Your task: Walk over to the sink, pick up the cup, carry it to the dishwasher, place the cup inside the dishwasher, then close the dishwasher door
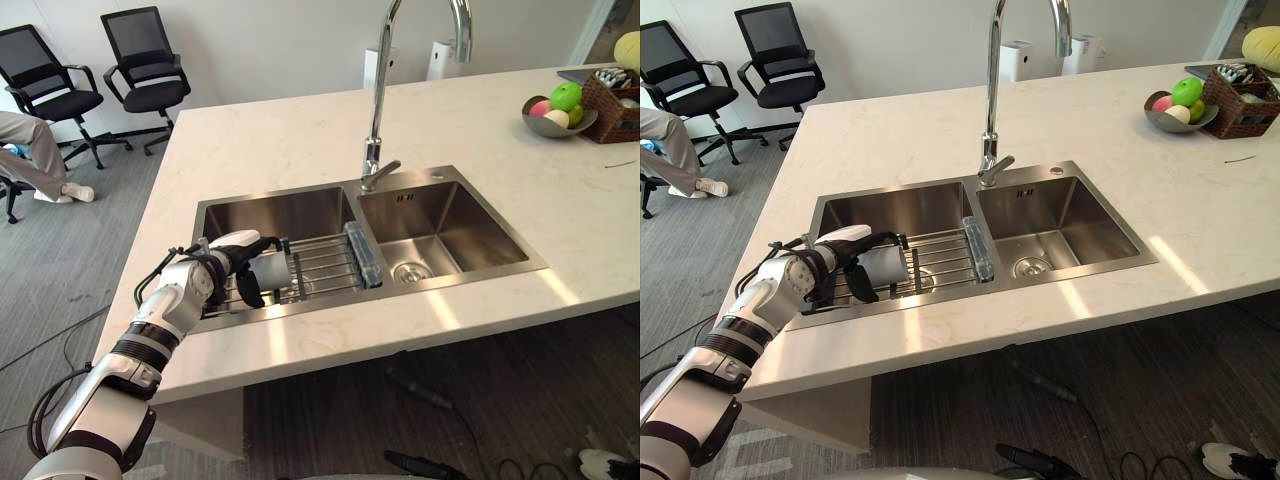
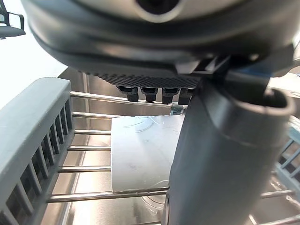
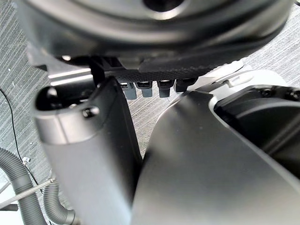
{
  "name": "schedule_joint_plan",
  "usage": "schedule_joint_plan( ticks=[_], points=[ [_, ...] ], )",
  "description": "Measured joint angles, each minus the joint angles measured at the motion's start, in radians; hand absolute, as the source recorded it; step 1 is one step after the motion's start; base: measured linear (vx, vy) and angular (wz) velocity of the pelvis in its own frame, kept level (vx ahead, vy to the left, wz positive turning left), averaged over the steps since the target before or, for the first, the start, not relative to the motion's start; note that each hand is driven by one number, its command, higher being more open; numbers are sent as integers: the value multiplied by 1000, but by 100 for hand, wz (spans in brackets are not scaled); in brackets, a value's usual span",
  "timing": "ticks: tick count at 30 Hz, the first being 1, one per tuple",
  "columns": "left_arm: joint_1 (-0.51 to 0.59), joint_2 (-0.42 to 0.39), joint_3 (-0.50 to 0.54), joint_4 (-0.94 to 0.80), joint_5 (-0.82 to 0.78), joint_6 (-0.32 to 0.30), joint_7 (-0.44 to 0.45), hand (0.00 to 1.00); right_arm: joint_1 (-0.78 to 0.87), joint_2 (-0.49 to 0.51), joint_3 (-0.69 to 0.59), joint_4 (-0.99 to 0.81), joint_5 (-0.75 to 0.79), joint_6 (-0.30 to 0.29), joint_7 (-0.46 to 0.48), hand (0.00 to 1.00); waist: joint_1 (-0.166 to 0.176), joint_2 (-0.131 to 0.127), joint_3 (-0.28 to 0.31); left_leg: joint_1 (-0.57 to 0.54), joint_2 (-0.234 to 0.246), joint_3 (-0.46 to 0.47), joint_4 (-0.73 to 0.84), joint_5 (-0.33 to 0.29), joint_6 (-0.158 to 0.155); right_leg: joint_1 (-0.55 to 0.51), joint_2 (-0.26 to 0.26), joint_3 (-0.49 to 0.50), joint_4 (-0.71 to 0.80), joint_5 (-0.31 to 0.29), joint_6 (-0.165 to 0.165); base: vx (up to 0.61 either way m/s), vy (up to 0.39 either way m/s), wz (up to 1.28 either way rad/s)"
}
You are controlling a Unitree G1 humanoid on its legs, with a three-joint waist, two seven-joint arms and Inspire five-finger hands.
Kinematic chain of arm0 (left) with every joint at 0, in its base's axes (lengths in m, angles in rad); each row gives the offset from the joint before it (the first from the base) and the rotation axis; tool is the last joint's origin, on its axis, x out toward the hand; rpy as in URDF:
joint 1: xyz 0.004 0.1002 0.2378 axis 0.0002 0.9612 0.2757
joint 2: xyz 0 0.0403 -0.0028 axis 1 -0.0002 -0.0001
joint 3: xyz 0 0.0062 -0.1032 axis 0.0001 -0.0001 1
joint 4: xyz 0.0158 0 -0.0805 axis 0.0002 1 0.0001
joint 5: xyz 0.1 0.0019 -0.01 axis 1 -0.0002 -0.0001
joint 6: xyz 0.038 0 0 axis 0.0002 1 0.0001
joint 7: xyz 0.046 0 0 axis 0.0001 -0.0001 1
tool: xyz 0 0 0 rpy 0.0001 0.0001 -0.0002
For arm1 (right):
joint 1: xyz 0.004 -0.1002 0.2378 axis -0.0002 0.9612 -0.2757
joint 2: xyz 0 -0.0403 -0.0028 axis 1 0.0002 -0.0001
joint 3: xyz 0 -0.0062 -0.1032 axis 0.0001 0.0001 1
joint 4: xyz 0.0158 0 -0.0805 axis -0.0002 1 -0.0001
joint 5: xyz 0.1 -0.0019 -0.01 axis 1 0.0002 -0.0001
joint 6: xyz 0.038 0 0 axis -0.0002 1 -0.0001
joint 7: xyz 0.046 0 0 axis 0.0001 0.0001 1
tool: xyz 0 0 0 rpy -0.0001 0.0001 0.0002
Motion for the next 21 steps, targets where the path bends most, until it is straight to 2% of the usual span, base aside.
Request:
schedule_joint_plan(
  ticks=[8,14,21],
  points=[
    [6,2,5,-26,-18,13,6,100,3,0,-2,0,0,0,0,100,10,1,1,-1,0,-3,0,-1,0,2,0,-3,1,0,0,0,0,0],
    [25,2,26,-84,-35,14,86,100,4,0,-3,0,0,0,0,100,16,0,3,-3,0,-7,0,-1,0,3,0,-6,1,0,1,0,0,0],
    [28,1,51,-144,-33,20,122,100,4,0,-3,0,0,-1,0,100,21,0,4,-3,0,-8,0,-1,0,3,0,-7,0,0,1,0,0,0]
  ],
)
